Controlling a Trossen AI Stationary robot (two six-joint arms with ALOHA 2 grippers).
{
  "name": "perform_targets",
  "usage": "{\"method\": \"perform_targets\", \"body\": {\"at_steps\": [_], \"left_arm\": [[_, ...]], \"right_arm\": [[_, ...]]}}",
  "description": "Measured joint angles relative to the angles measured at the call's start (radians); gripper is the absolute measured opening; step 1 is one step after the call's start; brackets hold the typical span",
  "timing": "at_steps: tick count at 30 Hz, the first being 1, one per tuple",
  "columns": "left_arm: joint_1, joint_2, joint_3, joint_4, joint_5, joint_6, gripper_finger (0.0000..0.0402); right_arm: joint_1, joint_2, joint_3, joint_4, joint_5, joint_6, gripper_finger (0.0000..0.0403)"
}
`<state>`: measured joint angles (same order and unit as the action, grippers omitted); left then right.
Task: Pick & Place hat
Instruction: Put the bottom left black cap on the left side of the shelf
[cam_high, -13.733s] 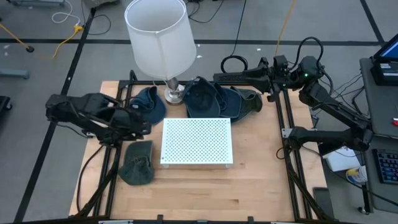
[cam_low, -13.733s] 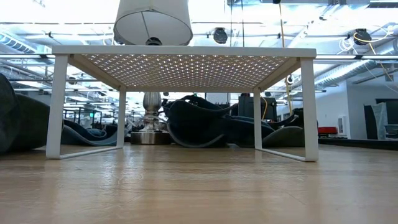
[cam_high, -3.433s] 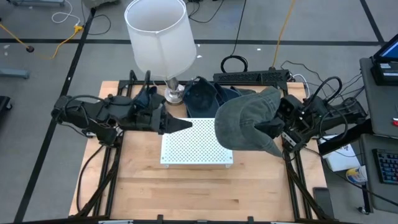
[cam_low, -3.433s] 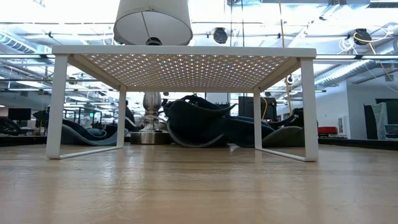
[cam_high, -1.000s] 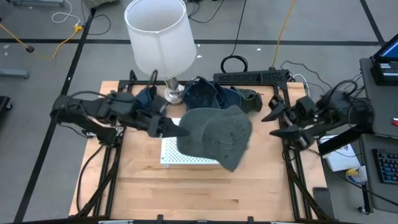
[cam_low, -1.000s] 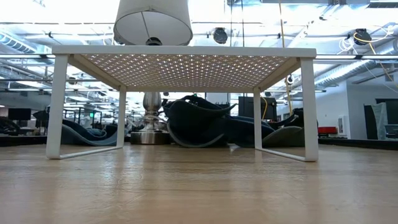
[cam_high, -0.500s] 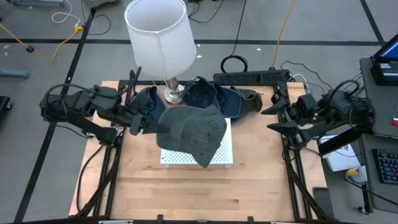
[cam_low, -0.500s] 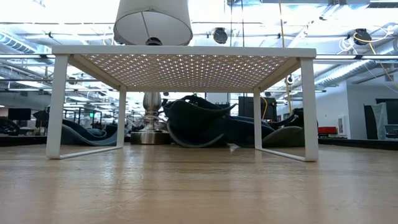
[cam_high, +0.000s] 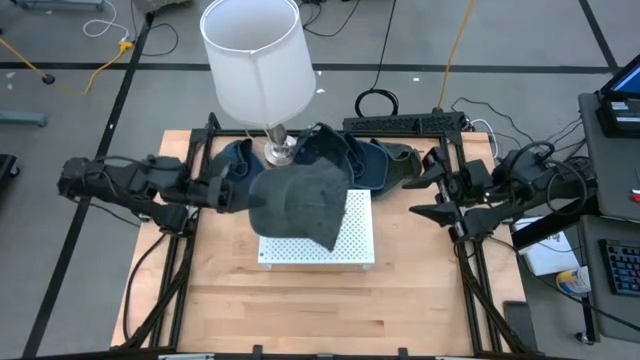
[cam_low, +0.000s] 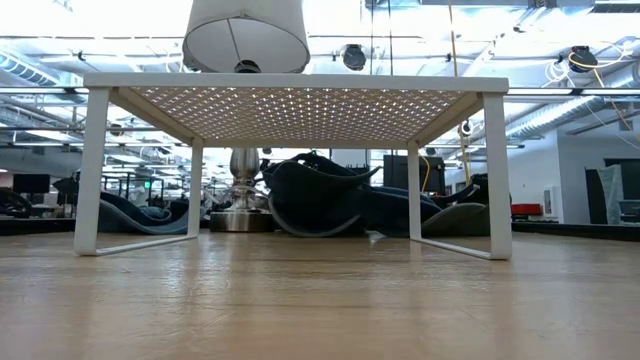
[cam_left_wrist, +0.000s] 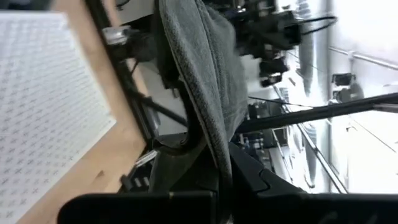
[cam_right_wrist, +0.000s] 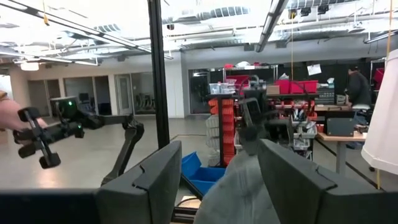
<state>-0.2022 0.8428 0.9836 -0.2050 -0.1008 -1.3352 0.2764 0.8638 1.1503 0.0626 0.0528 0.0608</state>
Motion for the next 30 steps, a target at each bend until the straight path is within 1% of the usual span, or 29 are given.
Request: {"method": "perform_targets", "body": {"at_steps": [9,13,18,24,27,30], "left_arm": [[0.038,-0.141,-0.304,0.261,0.012,-0.093,0.0007],[0.062,-0.196,-0.426,0.338,0.05,-0.132,0.0007],[0.09,-0.245,-0.588,0.505,0.103,-0.175,0.0007],[0.108,-0.26,-0.772,0.714,0.127,-0.212,0.0007],[0.11,-0.26,-0.852,0.801,0.135,-0.231,0.0007],[0.11,-0.261,-0.906,0.885,0.136,-0.238,0.0007]], "right_arm": [[0.0,0.002,0.0,0.039,0.003,-0.021,0.0208],[0.0,0.002,0.0,0.039,0.003,-0.021,0.0208],[0.0,0.002,0.0,0.039,0.003,-0.021,0.0208],[0.0,0.004,0.0,0.038,0.007,-0.021,0.0208],[0.0,0.008,0.0,0.037,0.048,-0.015,0.0208],[-0.002,0.011,0.0,0.038,0.058,0.003,0.0208]]}}
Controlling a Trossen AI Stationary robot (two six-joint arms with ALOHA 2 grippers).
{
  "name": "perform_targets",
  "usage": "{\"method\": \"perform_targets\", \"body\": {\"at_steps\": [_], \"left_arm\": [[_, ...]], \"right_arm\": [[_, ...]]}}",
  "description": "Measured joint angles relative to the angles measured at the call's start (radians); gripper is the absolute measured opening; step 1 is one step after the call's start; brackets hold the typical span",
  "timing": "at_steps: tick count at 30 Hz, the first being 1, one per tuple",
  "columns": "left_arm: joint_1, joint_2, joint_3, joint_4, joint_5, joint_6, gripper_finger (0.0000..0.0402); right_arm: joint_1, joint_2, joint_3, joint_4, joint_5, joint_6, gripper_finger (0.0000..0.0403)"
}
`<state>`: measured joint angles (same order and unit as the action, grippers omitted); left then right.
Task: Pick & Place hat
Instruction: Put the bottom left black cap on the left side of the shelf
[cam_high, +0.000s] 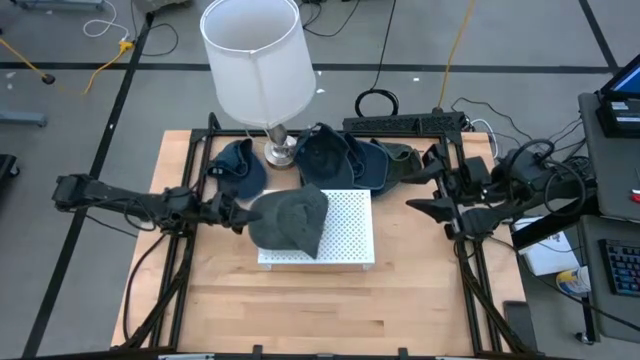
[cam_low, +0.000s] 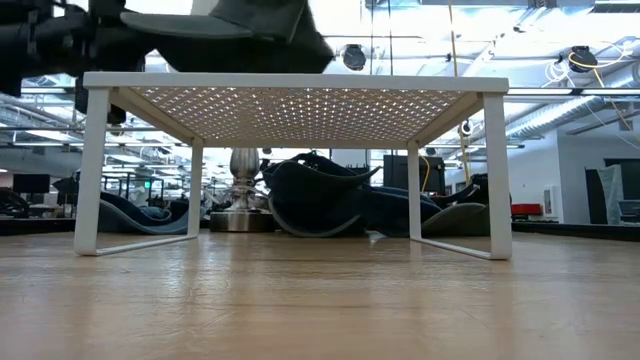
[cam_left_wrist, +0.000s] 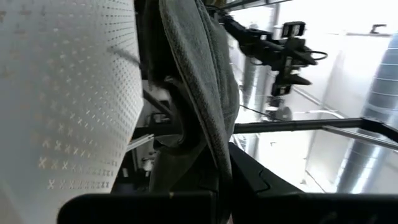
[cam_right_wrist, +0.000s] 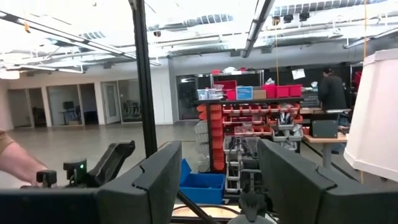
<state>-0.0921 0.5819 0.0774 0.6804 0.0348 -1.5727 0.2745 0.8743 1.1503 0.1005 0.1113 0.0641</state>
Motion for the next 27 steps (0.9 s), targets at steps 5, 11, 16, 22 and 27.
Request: {"method": "perform_targets", "body": {"at_steps": [5,11,16,22,27], "left_arm": [[0.0,0.001,-0.06,0.033,0.017,-0.021,0.0007],[0.0,0.0,-0.063,0.031,0.039,-0.027,0.0007],[0.006,0.0,-0.063,0.02,0.014,-0.049,0.0007],[0.037,0.0,-0.063,0.007,0.0,-0.093,0.0051],[0.048,0.0,-0.063,0.002,0.001,-0.113,0.0087]], "right_arm": [[-0.013,0.012,0.0,0.0,-0.003,0.003,0.0208],[-0.014,0.03,0.0,0.0,-0.002,0.003,0.0208],[-0.014,0.044,0.0,0.0,-0.003,0.003,0.0208],[-0.014,0.045,0.0,0.0,-0.005,0.003,0.0208],[-0.014,0.045,0.0,0.0,-0.007,0.003,0.0208]]}}
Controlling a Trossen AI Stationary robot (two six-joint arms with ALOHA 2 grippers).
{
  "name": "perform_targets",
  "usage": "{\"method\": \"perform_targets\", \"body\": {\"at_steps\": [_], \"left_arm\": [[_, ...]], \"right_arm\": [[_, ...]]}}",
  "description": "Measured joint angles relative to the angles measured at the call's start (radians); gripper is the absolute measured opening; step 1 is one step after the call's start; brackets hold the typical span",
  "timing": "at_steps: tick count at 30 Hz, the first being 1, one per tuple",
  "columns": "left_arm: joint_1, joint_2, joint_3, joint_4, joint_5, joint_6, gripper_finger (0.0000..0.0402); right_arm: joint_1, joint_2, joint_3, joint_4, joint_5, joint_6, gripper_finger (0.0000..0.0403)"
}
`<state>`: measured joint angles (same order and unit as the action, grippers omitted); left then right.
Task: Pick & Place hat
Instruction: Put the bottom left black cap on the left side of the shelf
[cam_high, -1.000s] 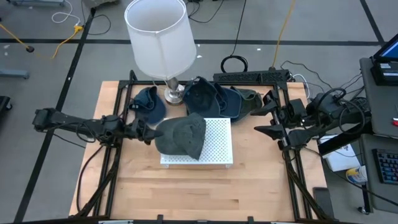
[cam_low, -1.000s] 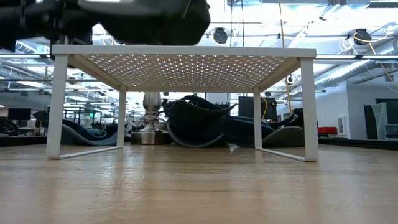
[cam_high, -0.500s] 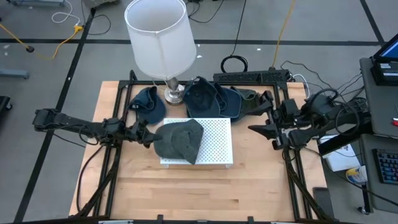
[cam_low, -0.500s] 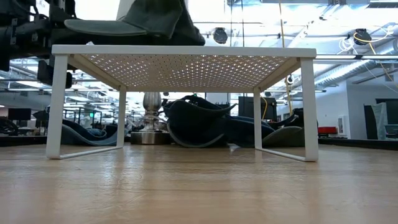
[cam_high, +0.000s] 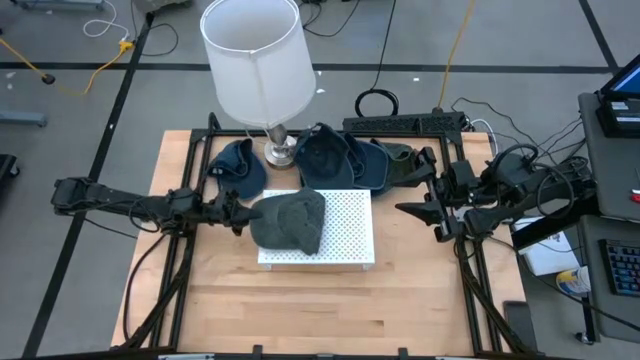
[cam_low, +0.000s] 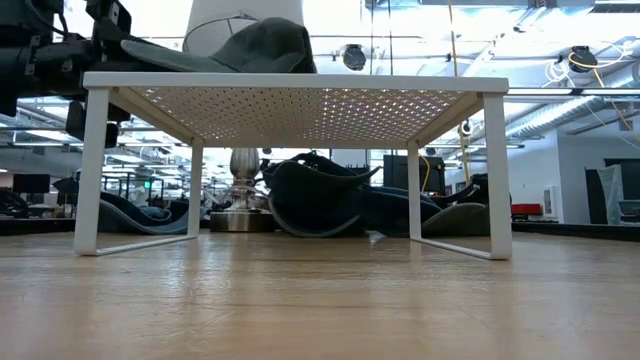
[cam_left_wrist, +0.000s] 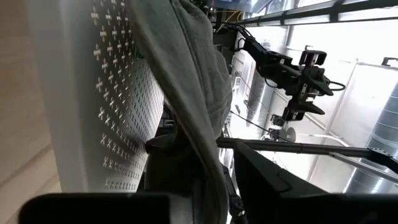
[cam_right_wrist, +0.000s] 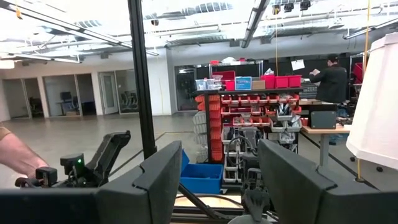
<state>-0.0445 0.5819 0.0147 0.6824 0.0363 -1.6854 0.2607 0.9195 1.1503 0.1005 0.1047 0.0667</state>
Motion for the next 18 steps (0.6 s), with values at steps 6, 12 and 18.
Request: {"method": "perform_targets", "body": {"at_steps": [6,12,18], "left_arm": [[0.0,0.0,0.0,0.003,-0.008,0.0,0.0131],[0.0,0.0,0.0,0.025,-0.015,-0.041,0.0175],[-0.01,0.0,0.0,-0.006,-0.016,-0.079,0.0178]], "right_arm": [[0.0,0.0,0.0,0.0,0.0,0.0,0.0208],[0.0,0.0,0.0,0.0,0.0,0.0,0.0208],[0.0,0.0,0.0,0.0,-0.001,0.0,0.0208]]}}
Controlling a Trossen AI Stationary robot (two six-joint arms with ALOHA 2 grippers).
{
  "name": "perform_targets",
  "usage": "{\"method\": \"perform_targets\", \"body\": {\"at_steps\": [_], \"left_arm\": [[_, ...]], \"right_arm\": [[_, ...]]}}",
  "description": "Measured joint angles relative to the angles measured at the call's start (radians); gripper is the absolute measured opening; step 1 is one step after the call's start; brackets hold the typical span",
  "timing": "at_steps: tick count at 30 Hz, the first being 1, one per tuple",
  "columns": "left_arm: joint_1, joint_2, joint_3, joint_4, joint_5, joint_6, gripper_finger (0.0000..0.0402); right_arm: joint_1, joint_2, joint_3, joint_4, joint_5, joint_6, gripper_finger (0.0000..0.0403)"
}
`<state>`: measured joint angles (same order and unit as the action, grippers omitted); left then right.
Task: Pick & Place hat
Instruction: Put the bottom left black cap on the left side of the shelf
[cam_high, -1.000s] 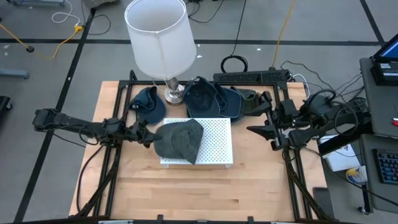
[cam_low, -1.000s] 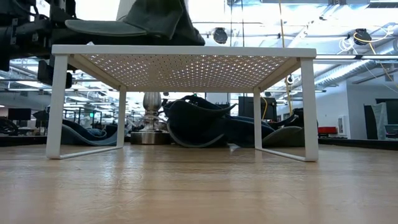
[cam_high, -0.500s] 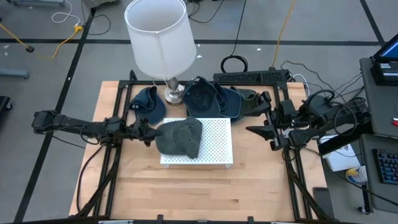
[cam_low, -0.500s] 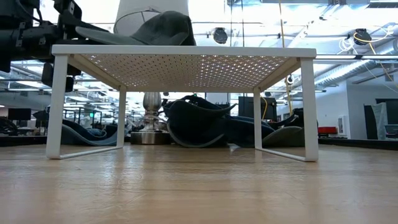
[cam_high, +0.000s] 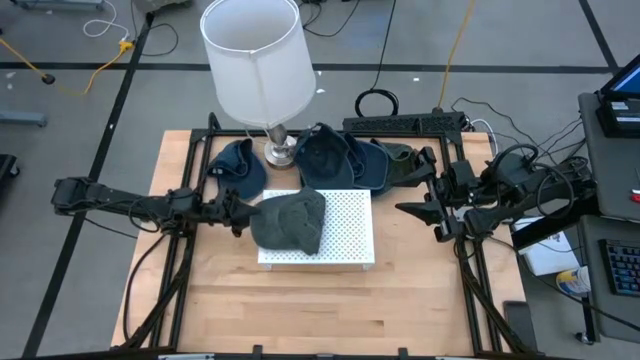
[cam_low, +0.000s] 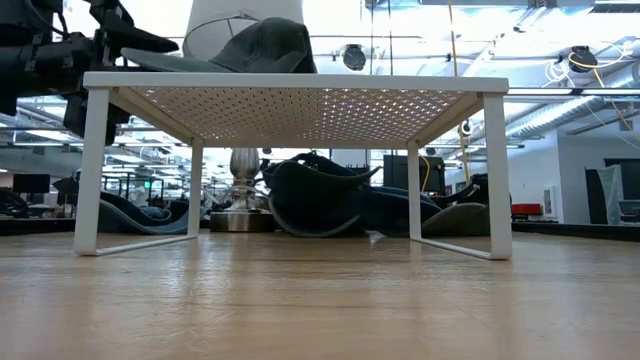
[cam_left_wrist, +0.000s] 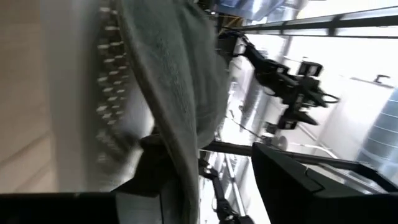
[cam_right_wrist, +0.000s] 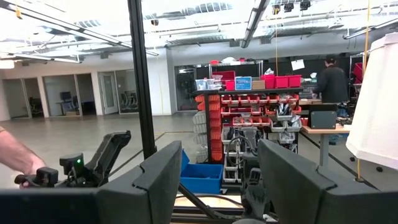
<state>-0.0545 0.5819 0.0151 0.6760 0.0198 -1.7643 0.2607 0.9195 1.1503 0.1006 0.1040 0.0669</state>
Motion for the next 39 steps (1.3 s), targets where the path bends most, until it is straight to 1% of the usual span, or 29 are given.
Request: {"method": "perform_targets", "body": {"at_steps": [4,8,16,18,22,25,28,35,39], "left_arm": [[-0.007,0.0,0.0,-0.071,-0.003,0.002,0.0164],[-0.013,0.0,0.001,-0.074,-0.004,0.024,0.0153],[-0.031,-0.001,0.001,-0.094,0.01,0.042,0.0152],[-0.047,-0.001,0.001,-0.106,-0.015,0.041,0.0152],[-0.095,-0.001,0.012,-0.106,-0.121,0.053,0.0152],[-0.122,-0.001,0.03,-0.121,-0.163,0.061,0.0152],[-0.15,-0.001,0.048,-0.193,-0.182,0.039,0.0152],[-0.193,-0.019,0.143,-0.37,-0.228,0.041,0.0152],[-0.217,-0.061,0.208,-0.585,-0.233,0.012,0.0152]], "right_arm": [[0.0,0.0,0.0,0.0,0.0,0.0,0.0208],[0.0,0.0,0.0,0.0,0.0,0.0,0.0208],[0.0,0.0,0.0,-0.001,0.0,0.0,0.0208],[0.0,0.0,0.0,-0.001,0.0,0.0,0.0208],[0.0,0.0,0.0,-0.001,0.0,-0.001,0.0208],[0.0,0.0,0.0,-0.001,0.0,-0.009,0.0208],[0.0,0.0,0.0,-0.001,0.0,-0.031,0.0208],[0.0,0.0,0.0,-0.004,0.0,-0.041,0.0208],[0.0,0.0,0.0,-0.009,0.0,-0.053,0.0208]]}}
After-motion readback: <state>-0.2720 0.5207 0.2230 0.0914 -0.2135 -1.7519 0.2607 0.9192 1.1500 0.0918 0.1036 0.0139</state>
